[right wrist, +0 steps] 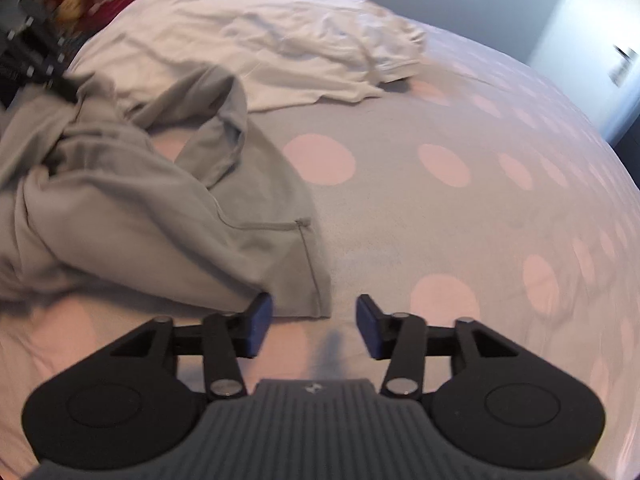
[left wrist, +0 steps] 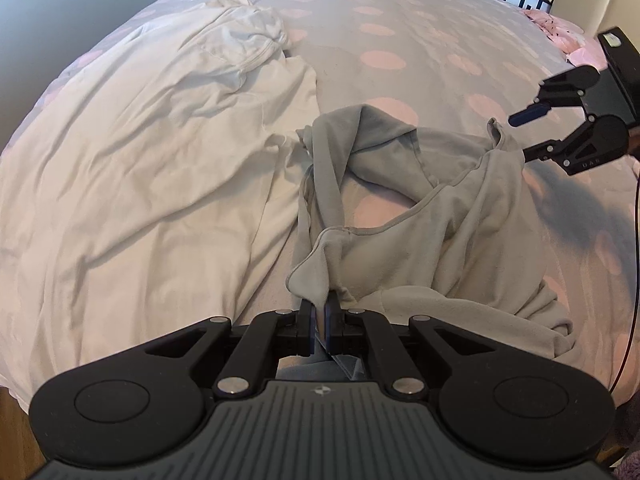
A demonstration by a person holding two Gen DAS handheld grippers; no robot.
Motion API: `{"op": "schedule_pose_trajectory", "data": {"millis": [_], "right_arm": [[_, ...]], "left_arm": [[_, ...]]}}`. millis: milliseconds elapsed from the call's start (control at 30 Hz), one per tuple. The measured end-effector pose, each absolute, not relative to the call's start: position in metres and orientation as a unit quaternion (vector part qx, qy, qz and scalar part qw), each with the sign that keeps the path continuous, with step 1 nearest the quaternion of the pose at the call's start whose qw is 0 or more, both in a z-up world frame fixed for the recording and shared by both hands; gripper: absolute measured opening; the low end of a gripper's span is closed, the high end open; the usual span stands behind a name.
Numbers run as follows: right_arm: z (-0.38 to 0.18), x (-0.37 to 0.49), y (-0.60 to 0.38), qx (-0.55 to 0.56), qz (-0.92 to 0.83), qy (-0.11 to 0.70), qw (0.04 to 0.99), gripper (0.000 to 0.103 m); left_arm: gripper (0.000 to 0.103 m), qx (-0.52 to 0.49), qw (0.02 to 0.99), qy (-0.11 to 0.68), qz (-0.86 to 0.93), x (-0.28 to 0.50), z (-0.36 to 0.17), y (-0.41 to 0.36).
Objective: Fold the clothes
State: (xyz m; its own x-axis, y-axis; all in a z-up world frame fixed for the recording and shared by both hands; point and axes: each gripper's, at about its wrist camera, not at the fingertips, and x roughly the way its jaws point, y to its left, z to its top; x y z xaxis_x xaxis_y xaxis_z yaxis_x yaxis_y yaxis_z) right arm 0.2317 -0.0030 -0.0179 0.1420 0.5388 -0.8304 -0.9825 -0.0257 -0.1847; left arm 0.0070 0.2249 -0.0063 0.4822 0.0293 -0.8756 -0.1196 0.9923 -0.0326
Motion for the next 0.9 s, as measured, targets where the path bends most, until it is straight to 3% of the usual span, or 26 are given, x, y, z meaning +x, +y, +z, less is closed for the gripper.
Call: {"op": "schedule_pose_trajectory", "data": {"millis": [233, 300, 400, 900], "right_arm": [[-0.032, 0.247, 0.025, -0.428, 0.648, 0.292, 0.559, 0.042], [-0.033, 0.248, 0.031, -0.430, 0.655, 0.304, 0.542, 0.025], [-0.029, 0.245, 0.032, -0.432, 0.657, 0.303, 0.538, 0.011], [0.043, 0.186, -0.008, -0.449, 0.576, 0.248, 0.637, 0.007]], "left_arm": [[0.002, -0.043, 0.849, 0.524, 0.043, 0.015, -0.011, 0.224], [0.002, -0.043, 0.845, 0.531, 0.043, 0.016, -0.014, 0.224], [0.002, -0.040, 0.843, 0.535, 0.043, 0.016, -0.015, 0.223], [0.001, -0.008, 0.875, 0.481, 0.046, -0.004, 0.026, 0.207]]}}
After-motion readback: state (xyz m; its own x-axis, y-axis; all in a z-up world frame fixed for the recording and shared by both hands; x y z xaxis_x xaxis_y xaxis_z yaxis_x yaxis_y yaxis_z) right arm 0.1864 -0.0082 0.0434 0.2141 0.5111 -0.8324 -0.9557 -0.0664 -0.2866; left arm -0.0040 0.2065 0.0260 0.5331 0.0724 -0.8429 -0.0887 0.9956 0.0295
